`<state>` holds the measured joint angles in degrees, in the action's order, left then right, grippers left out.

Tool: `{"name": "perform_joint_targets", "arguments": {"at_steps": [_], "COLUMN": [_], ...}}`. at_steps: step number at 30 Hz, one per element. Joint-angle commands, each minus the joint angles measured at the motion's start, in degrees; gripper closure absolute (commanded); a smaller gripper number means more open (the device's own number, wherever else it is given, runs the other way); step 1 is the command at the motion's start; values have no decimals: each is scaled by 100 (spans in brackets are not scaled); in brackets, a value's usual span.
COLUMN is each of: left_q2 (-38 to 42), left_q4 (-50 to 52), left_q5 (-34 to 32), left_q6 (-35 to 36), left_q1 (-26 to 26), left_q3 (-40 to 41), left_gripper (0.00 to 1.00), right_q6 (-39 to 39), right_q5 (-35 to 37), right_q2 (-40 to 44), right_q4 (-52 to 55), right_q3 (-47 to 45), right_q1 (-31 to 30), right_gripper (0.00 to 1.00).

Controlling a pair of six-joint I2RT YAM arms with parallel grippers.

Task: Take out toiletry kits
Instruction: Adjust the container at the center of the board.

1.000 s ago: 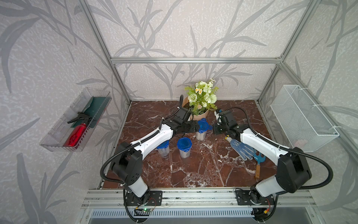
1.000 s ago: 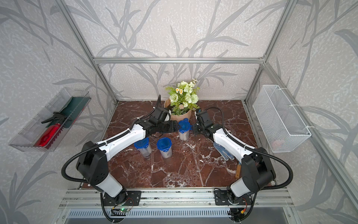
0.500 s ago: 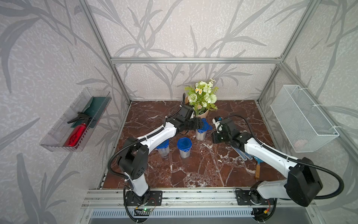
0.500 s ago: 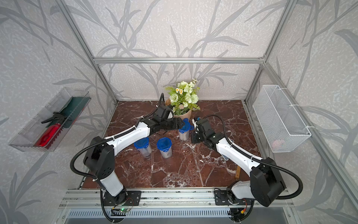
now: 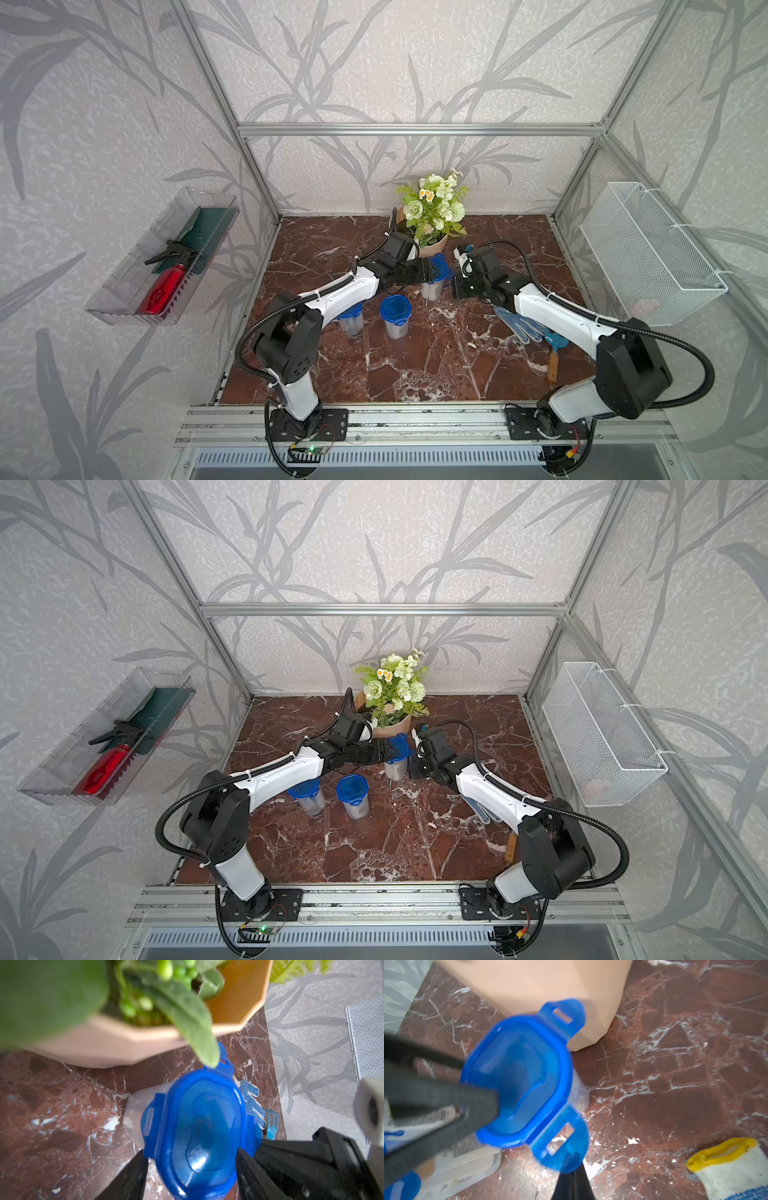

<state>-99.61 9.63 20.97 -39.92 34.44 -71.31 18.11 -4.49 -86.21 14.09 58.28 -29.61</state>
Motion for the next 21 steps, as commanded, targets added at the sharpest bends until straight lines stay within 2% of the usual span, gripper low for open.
{"name": "perform_joint_targets", "arguments": {"at_steps": [1,14,21], "left_q2": [315,451,835], "left_q4": [-128,-41,504], "left_q5": [160,333,-147], "left_q6": [-108,-169,227], "left_q1": [27,354,324], "left_q3": [123,192,10], "left_gripper": [35,36,38], "right_q6": [-210,-371,-373], "right_q5": [131,-107,136], "right_q2": [-133,-854,-185], "right_q4": [41,133,122], "right_q3": [388,1193,475], "right_q1": [77,416,427], "right_gripper": [100,100,100]}}
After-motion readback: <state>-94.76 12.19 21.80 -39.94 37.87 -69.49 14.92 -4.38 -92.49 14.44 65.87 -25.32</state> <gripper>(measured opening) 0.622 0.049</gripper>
